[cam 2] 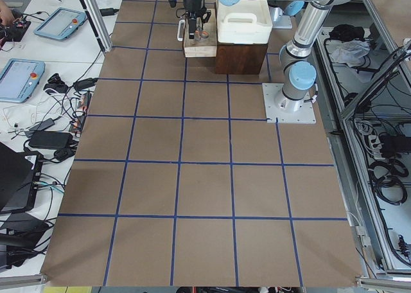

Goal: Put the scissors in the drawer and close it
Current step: 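Lower the scissors into the drawer and open the right gripper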

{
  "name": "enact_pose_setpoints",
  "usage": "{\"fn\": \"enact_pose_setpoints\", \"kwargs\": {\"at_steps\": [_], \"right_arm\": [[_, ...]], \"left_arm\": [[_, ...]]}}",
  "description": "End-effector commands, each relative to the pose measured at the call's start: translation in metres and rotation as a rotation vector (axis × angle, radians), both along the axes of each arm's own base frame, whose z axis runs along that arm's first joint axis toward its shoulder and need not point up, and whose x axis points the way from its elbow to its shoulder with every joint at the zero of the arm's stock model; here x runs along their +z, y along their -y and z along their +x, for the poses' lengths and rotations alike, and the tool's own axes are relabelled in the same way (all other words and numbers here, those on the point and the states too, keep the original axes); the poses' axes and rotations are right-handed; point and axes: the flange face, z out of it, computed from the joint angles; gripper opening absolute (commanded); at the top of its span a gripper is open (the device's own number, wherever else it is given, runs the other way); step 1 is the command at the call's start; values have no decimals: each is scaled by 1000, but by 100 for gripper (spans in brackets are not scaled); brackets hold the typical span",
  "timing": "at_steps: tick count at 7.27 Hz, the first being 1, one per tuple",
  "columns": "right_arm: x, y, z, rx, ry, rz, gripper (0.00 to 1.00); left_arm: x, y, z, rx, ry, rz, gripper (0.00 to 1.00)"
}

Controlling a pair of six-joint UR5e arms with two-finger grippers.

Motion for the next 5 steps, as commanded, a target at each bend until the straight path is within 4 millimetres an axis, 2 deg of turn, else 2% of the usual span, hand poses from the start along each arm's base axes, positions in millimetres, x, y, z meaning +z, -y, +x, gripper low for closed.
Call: {"fn": "enact_pose_setpoints", "kwargs": {"at_steps": [1,5], "right_arm": [[0,-1,0,-27,-3,-1,100],[4,-1,-1,-25,-1,-13,100]], "left_arm": [[0,1,0,1,-3,0,100],[-4,4,3,7,-4,9,100]]}}
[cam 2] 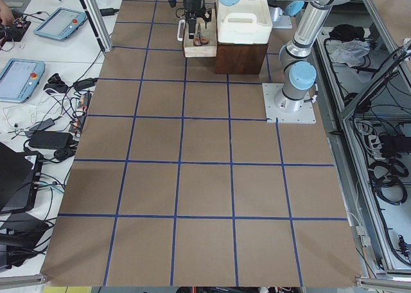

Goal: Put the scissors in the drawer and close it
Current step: 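Lower the scissors into the drawer and open the right gripper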

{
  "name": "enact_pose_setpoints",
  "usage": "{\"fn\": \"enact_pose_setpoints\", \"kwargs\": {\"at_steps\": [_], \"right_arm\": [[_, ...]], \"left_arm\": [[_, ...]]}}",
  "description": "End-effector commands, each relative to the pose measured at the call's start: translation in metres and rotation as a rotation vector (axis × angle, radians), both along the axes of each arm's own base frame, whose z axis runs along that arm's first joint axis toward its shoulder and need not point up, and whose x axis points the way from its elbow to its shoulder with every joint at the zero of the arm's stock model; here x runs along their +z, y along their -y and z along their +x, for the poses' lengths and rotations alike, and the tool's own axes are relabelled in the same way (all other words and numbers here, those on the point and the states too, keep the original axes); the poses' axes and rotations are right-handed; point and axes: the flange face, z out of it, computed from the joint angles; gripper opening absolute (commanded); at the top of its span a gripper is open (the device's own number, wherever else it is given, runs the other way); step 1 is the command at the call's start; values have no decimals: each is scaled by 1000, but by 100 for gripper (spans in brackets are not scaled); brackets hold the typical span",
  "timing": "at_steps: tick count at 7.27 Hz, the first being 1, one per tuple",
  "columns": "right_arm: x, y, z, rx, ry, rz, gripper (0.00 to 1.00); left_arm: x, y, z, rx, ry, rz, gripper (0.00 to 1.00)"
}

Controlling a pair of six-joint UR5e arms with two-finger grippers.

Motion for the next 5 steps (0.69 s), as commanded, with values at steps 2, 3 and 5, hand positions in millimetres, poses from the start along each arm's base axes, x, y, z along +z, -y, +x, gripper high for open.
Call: {"fn": "enact_pose_setpoints", "kwargs": {"at_steps": [2,3,5], "right_arm": [[23,8,-6,-14,-23,-105,100],[46,7,-17,-66,-11,-144,100],[83,18,-65,-156,-15,-200,100]], "left_arm": [[2,0,2,3,2,-1,100],[1,-2,2,6,1,5,100],[2,-2,2,6,1,5,100]]}}
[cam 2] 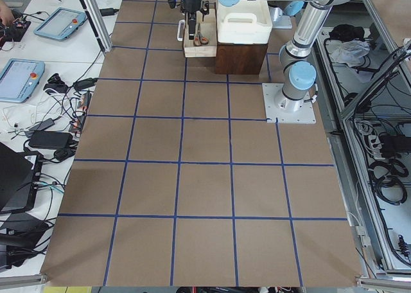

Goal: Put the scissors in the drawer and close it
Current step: 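Raise the right gripper away from the drawer while the left arm starts moving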

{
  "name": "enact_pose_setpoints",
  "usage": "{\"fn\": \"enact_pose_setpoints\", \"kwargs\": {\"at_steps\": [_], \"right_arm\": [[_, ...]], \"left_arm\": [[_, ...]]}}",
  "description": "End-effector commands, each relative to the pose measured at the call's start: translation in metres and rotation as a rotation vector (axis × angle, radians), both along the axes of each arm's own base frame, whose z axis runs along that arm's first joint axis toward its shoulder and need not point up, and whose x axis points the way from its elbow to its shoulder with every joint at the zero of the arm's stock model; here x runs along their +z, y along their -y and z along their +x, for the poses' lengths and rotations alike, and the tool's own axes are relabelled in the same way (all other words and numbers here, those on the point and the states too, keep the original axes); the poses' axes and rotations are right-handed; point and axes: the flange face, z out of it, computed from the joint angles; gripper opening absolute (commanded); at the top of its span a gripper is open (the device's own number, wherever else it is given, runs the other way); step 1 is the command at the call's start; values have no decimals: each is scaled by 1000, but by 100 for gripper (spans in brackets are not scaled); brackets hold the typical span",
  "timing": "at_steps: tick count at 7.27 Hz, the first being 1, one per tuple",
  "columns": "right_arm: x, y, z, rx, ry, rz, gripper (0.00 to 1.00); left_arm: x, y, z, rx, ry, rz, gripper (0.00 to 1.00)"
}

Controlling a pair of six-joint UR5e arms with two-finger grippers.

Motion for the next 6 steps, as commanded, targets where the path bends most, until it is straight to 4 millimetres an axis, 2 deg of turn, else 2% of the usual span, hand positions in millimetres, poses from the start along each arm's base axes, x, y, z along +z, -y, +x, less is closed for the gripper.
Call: {"fn": "enact_pose_setpoints", "kwargs": {"at_steps": [1,3,4,5,6], "right_arm": [[45,12,-66,-142,18,-70,100],[75,20,-138,-307,27,-79,100],[87,13,-165,-421,32,-50,100],[92,8,-181,-536,36,-28,100],[101,2,-186,-585,46,-40,100]], "left_arm": [[-2,3,1,-4,5,-3,100],[-2,3,0,1,3,3,100],[-5,6,1,1,3,6,100],[-10,14,1,2,7,12,100],[-12,18,2,-3,48,6,100]]}}
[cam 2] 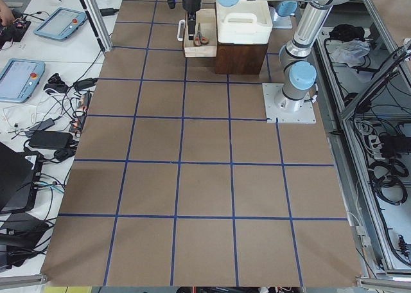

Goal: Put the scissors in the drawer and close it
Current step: 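Raise the right gripper away from the drawer while the left arm starts moving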

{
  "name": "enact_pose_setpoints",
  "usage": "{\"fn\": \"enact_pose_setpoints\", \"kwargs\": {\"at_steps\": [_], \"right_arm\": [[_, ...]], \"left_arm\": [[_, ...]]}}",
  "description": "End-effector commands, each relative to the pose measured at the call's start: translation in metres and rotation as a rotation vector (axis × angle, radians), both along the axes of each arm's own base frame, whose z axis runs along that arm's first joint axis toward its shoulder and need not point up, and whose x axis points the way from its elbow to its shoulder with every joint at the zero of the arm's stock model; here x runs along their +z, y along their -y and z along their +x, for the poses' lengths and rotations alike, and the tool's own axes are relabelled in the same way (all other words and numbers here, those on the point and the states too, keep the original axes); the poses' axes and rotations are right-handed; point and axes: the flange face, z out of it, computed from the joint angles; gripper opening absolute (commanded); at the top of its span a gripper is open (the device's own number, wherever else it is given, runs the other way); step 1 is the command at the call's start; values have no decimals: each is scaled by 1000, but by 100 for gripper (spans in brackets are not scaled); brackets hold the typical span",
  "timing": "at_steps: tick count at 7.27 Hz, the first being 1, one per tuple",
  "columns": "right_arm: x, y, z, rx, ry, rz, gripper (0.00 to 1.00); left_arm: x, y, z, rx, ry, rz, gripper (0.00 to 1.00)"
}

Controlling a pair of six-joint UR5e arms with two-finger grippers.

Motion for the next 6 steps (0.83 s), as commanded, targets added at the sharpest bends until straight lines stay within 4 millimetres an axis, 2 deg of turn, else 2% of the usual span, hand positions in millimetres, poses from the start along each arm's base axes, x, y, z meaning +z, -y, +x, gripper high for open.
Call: {"fn": "enact_pose_setpoints", "kwargs": {"at_steps": [1,2,3,5,6], "right_arm": [[15,-11,-15,-261,31,-11,100],[15,-12,-15,-488,64,-11,100],[16,-12,-13,-586,88,-19,100],[22,-14,-13,-837,143,-40,100],[23,-15,-13,-905,159,-41,100]], "left_arm": [[-8,16,-1,7,24,-36,100],[-21,27,-15,31,20,-46,100],[-36,36,-44,59,19,-45,100],[-62,68,-71,51,7,-91,100],[-82,77,-95,71,1,-89,100]]}}
